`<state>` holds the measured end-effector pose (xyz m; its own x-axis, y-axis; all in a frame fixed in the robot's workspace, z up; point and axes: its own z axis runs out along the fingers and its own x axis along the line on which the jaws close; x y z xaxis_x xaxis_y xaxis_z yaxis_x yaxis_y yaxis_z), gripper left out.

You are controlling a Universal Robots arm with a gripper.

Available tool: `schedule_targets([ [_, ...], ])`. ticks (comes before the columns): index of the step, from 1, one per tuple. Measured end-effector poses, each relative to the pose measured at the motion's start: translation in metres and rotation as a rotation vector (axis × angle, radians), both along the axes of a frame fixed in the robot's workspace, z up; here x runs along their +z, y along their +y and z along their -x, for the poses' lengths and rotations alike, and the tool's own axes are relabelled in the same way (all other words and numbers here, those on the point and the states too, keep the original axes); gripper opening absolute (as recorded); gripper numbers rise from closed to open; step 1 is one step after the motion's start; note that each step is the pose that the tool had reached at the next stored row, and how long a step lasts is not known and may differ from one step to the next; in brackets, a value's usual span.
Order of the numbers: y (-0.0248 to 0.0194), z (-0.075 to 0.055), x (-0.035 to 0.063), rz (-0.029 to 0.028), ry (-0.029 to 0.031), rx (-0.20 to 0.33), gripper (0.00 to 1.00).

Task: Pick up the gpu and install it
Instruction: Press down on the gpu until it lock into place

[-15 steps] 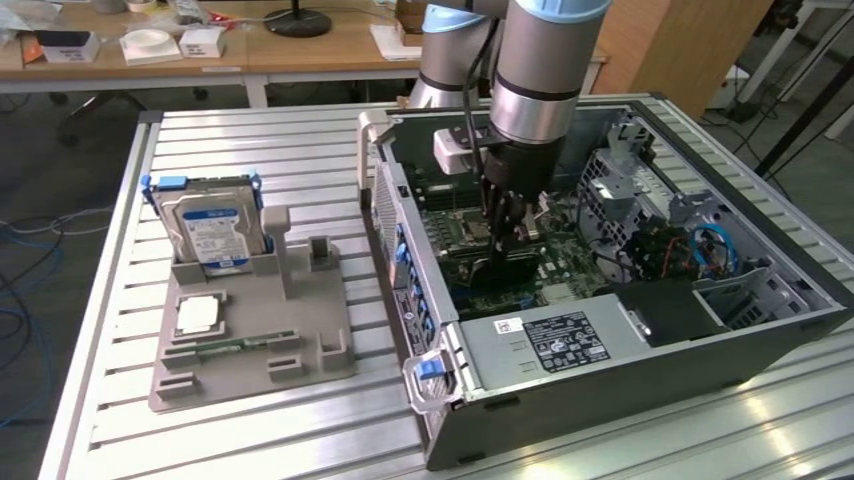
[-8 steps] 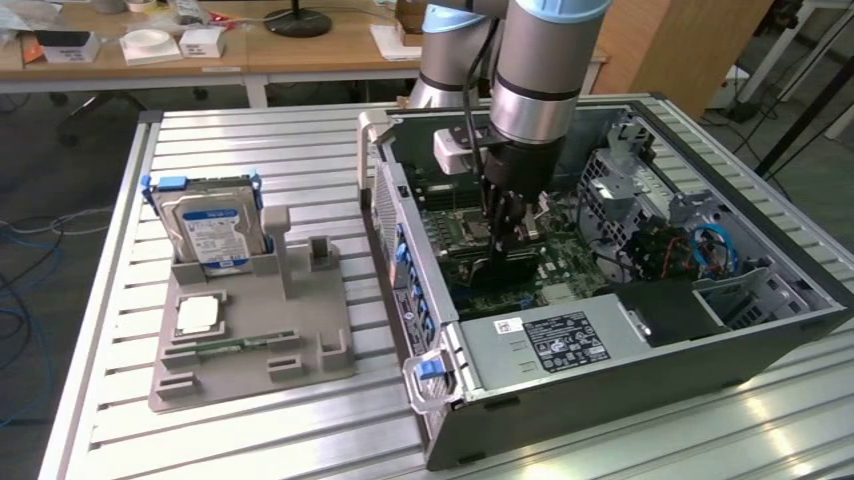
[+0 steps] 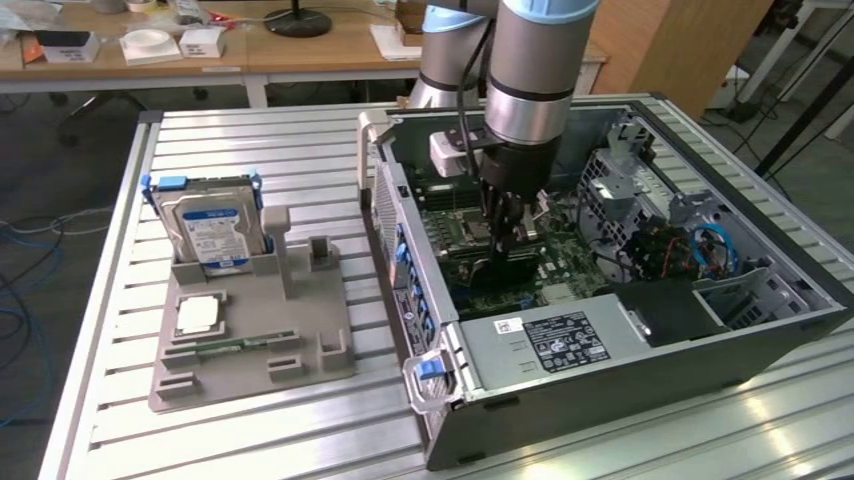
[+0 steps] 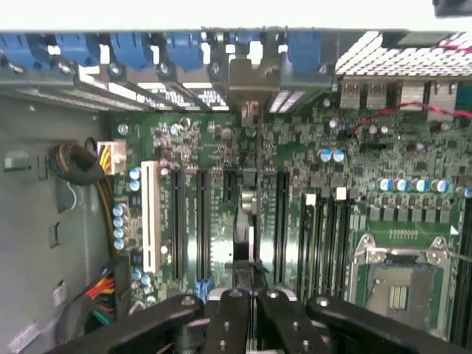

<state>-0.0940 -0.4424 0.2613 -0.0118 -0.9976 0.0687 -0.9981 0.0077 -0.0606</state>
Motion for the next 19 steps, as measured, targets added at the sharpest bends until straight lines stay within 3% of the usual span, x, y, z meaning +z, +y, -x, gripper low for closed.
schedule_targets([
  [4,0.0003,0.0,-0.0024,0.0008,-0.0009,0.0,0.11],
  [6,0.0005,0.0,0.0003,-0.0063,0.0004,0.0,0.11],
  [7,0.0005,0.0,0.0017,-0.0076,0.0039,0.0,0.11],
  [14,0.0002,0.009,0.0073,-0.0088,0.0474,0.0,0.11],
  [19,0.0003,0.023,0.0116,-0.0119,0.0688,0.0,0.11],
])
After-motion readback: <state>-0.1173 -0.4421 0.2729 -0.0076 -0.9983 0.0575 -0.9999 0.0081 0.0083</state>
